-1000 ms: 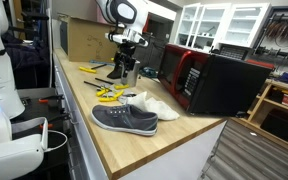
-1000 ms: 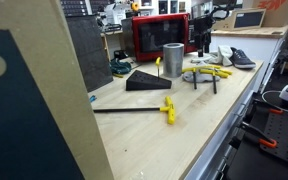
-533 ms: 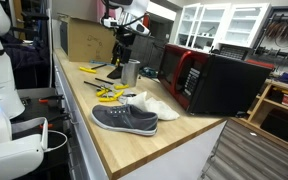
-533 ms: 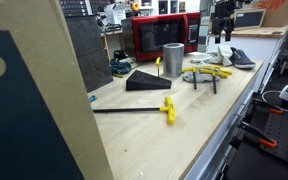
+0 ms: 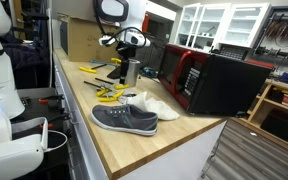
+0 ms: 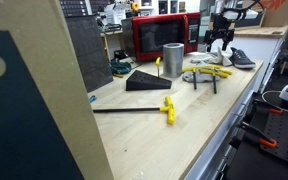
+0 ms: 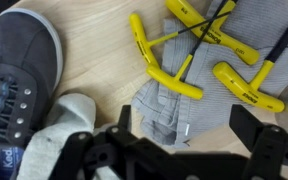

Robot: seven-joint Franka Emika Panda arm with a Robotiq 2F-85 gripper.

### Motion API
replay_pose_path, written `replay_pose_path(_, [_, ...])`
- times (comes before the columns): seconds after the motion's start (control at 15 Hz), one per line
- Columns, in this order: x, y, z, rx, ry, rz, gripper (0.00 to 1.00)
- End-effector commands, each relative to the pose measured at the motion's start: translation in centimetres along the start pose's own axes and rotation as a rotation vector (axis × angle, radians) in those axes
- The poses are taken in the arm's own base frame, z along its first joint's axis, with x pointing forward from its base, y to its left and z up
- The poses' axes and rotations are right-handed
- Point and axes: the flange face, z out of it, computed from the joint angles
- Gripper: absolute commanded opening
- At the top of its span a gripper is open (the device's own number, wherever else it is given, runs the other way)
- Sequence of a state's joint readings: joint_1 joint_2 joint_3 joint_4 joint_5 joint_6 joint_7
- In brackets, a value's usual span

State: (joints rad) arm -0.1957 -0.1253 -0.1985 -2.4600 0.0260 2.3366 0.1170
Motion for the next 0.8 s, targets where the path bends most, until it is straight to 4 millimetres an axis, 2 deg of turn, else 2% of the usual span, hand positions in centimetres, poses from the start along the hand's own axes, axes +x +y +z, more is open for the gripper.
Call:
replay_pose_path(0.0, [-0.6, -1.2, 1.2, 0.021, 0.009, 0.131, 1.00])
replay_pose_path(0.33, [-1.6, -2.5, 2.4, 0.035, 0.002, 0.269, 1.00])
replay_pose_path(0.73, [-2.3, -1.8, 3.6, 0.035, 0.009, 0.364, 1.00])
